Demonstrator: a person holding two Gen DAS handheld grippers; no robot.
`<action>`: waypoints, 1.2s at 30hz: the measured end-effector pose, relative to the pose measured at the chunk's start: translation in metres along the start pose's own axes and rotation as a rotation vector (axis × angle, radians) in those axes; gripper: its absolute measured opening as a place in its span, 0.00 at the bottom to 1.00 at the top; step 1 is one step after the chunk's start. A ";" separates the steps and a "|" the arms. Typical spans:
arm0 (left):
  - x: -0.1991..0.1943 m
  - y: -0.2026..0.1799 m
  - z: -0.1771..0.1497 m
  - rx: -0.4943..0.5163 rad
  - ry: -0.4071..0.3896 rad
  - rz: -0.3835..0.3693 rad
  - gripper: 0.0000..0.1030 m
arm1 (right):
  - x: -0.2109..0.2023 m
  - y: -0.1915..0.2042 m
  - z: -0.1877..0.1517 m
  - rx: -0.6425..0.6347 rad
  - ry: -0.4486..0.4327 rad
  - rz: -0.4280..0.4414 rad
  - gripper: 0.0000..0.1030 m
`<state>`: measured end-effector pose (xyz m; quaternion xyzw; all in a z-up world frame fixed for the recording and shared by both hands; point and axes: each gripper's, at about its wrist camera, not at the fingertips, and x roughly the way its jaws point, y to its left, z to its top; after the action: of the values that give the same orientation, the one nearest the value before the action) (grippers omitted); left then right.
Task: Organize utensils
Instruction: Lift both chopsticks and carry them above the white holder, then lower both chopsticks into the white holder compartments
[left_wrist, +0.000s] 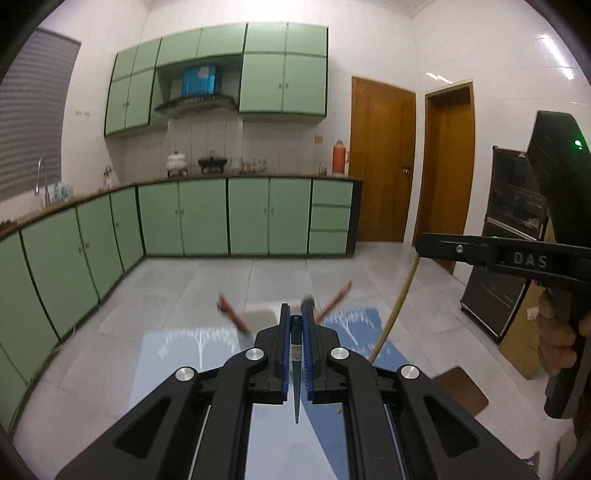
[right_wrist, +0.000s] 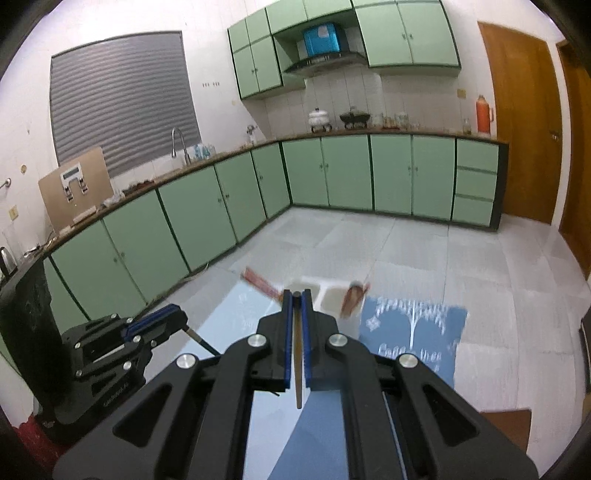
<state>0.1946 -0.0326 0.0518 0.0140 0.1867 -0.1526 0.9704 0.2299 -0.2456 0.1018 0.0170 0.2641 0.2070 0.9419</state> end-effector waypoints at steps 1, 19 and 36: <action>0.002 0.000 0.009 0.008 -0.022 0.004 0.06 | 0.001 -0.001 0.007 -0.004 -0.014 -0.003 0.03; 0.113 0.034 0.077 -0.016 -0.137 0.089 0.06 | 0.114 -0.049 0.075 0.015 -0.050 -0.097 0.03; 0.176 0.063 0.030 -0.070 0.051 0.060 0.15 | 0.166 -0.065 0.025 0.090 0.074 -0.044 0.12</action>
<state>0.3801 -0.0269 0.0136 -0.0104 0.2160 -0.1166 0.9693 0.3962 -0.2370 0.0329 0.0458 0.3082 0.1745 0.9341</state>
